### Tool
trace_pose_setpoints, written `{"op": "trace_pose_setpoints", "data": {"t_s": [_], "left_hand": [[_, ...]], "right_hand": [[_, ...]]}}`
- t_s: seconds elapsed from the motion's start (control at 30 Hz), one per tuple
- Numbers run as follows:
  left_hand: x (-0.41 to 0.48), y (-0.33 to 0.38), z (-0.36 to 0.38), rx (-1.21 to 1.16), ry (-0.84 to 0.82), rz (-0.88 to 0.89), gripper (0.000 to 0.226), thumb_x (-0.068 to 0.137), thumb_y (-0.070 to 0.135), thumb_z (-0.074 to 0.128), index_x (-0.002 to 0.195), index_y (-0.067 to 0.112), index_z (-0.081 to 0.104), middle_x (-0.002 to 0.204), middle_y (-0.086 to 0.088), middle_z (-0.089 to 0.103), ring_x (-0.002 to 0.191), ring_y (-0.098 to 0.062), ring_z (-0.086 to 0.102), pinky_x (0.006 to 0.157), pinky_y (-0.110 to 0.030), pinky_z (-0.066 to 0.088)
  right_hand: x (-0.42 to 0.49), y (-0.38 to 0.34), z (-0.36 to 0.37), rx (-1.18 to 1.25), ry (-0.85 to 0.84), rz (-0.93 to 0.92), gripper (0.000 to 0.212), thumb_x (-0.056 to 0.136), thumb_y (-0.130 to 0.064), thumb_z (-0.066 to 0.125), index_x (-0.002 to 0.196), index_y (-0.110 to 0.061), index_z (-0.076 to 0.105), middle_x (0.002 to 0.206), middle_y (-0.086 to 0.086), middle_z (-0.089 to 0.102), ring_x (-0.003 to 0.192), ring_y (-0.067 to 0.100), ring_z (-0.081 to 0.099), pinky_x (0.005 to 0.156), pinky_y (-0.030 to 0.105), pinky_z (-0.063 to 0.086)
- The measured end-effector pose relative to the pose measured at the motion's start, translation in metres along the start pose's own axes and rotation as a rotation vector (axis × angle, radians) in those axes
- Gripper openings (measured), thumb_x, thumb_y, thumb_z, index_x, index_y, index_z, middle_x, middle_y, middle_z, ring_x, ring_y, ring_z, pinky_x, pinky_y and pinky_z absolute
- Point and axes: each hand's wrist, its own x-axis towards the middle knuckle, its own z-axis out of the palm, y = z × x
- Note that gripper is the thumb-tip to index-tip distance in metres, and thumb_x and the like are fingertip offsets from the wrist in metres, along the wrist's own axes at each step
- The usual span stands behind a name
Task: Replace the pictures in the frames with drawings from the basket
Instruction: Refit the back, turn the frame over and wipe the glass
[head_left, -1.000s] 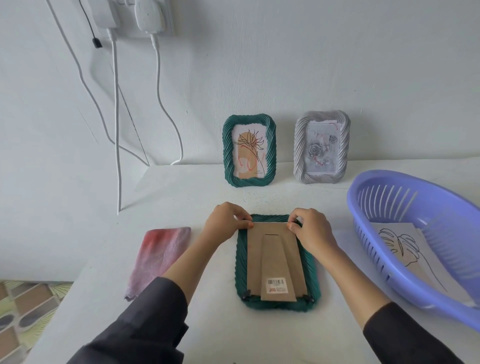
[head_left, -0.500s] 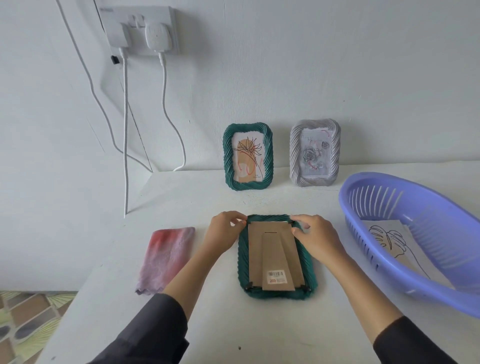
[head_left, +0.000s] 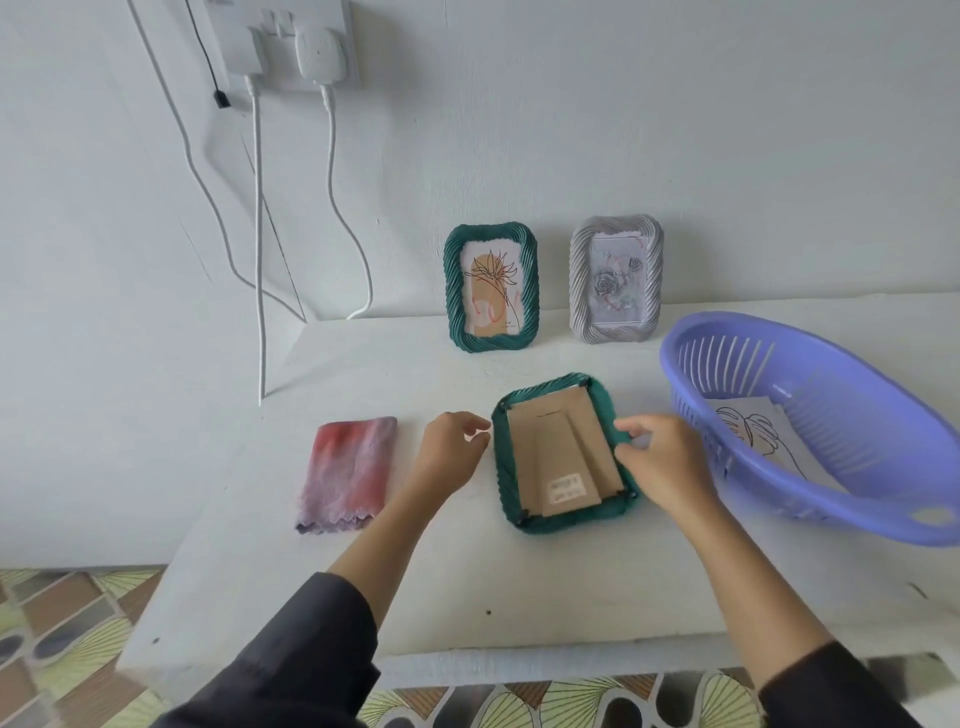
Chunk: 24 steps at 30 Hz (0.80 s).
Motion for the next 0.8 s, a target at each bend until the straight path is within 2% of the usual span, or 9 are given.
{"op": "trace_pose_setpoints", "data": {"t_s": [0.07,0.13,0.2,0.27,0.37,0.43,0.57,0.7,0.8], "left_hand": [[-0.006,0.006,-0.002,-0.078,0.025,0.006,0.024,0.09,0.016,0.056,0.11,0.011,0.068,0.11,-0.008,0.067,0.095,-0.02,0.061,0.084,-0.024,0.044],[-0.013,0.015,-0.005,-0.204,0.018,0.001,0.023,0.091,0.016,0.055,0.109,0.012,0.068,0.101,-0.007,0.067,0.084,-0.018,0.059,0.079,-0.026,0.047],[-0.02,0.029,-0.008,-0.38,-0.017,-0.013,0.025,0.092,0.016,0.053,0.113,0.01,0.064,0.094,-0.005,0.063,0.079,-0.018,0.058,0.081,-0.032,0.052],[-0.027,0.045,-0.012,-0.591,-0.048,-0.037,0.029,0.094,0.017,0.05,0.12,0.007,0.058,0.091,-0.006,0.06,0.078,-0.018,0.057,0.082,-0.033,0.053],[-0.033,0.066,-0.022,-0.855,-0.068,-0.131,0.024,0.097,0.028,0.043,0.119,0.019,0.049,0.089,-0.003,0.059,0.081,-0.018,0.057,0.08,-0.031,0.051],[-0.031,0.071,-0.027,-0.903,-0.026,-0.213,0.027,0.098,0.033,0.04,0.121,0.02,0.046,0.094,-0.005,0.06,0.081,-0.017,0.058,0.08,-0.033,0.051],[-0.025,0.056,-0.026,-0.703,0.081,-0.283,0.049,0.094,0.021,0.048,0.141,0.018,0.032,0.127,-0.012,0.053,0.098,-0.022,0.056,0.083,-0.033,0.049],[-0.024,0.03,-0.017,-0.546,0.073,-0.275,0.054,0.092,0.008,0.046,0.143,0.018,0.03,0.125,-0.013,0.057,0.091,-0.028,0.061,0.071,-0.035,0.051],[-0.024,0.017,-0.006,-0.419,0.086,-0.265,0.049,0.092,0.011,0.042,0.14,0.018,0.036,0.117,-0.013,0.063,0.085,-0.029,0.06,0.067,-0.033,0.049]], "right_hand": [[0.001,-0.015,-0.017,-0.037,0.09,-0.086,0.03,0.08,0.001,0.059,0.109,0.0,0.067,0.108,0.018,0.069,0.095,0.025,0.063,0.083,0.022,0.042],[0.002,-0.031,-0.028,-0.097,0.121,-0.165,0.028,0.081,0.001,0.059,0.108,0.003,0.066,0.11,0.018,0.068,0.099,0.028,0.065,0.084,0.019,0.041],[0.0,-0.049,-0.033,-0.171,0.108,-0.252,0.024,0.08,0.004,0.058,0.102,0.01,0.065,0.106,0.027,0.066,0.1,0.038,0.063,0.089,0.033,0.05],[-0.005,-0.068,-0.033,-0.214,0.044,-0.351,0.021,0.08,0.003,0.056,0.097,0.013,0.063,0.095,0.032,0.065,0.092,0.043,0.062,0.08,0.044,0.052],[-0.015,-0.088,-0.024,-0.14,-0.099,-0.489,0.018,0.084,-0.008,0.06,0.096,0.002,0.069,0.067,0.0,0.06,0.065,0.027,0.058,0.062,0.029,0.041],[-0.018,-0.093,-0.011,-0.043,-0.235,-0.543,0.019,0.087,-0.012,0.059,0.102,-0.008,0.07,0.073,-0.007,0.058,0.061,0.016,0.051,0.062,0.025,0.04],[-0.011,-0.075,0.018,0.122,-0.374,-0.469,0.024,0.091,-0.01,0.054,0.11,-0.012,0.068,0.105,0.003,0.071,0.091,0.016,0.065,0.082,0.024,0.05],[0.004,-0.033,0.041,0.108,-0.24,-0.223,0.031,0.094,-0.014,0.048,0.122,-0.01,0.059,0.125,0.006,0.062,0.114,0.019,0.057,0.09,0.021,0.042],[0.009,-0.008,0.053,-0.018,-0.243,-0.105,0.043,0.097,-0.021,0.042,0.138,-0.009,0.04,0.147,0.006,0.039,0.136,0.02,0.035,0.109,0.027,0.027]]}}
